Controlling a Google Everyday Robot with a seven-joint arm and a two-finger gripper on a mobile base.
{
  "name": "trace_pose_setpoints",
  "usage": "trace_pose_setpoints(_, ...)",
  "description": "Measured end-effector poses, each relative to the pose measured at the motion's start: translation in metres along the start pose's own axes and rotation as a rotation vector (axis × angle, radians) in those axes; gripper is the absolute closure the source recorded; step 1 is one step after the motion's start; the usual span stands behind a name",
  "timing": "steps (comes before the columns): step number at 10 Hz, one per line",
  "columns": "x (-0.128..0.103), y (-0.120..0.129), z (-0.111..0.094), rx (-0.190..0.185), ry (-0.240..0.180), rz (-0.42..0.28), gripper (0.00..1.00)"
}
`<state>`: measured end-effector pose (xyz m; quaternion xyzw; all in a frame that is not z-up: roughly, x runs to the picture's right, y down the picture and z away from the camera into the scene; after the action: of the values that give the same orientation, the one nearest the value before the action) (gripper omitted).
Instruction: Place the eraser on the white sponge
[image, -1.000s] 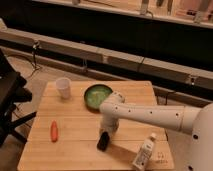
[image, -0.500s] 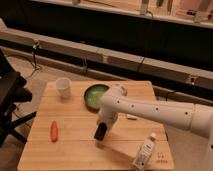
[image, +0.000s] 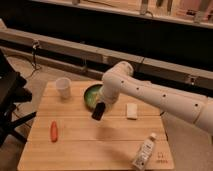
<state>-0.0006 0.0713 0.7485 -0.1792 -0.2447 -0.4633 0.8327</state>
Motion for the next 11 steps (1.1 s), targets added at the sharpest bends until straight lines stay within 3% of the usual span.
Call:
trace_pose_setpoints(1,0.001,0.005,0.002,-0.008,-0.003,0.006,1.00)
trace_pose_setpoints(4,0.011,0.042,0.012,0.031,0.019,0.040,1.00)
trace_pose_setpoints(8,0.025,0.033,0.000,0.036,0.010,0.042,1.00)
trace_pose_setpoints(11,0.038,0.061,0.006,0.061,0.024,0.085,1.00)
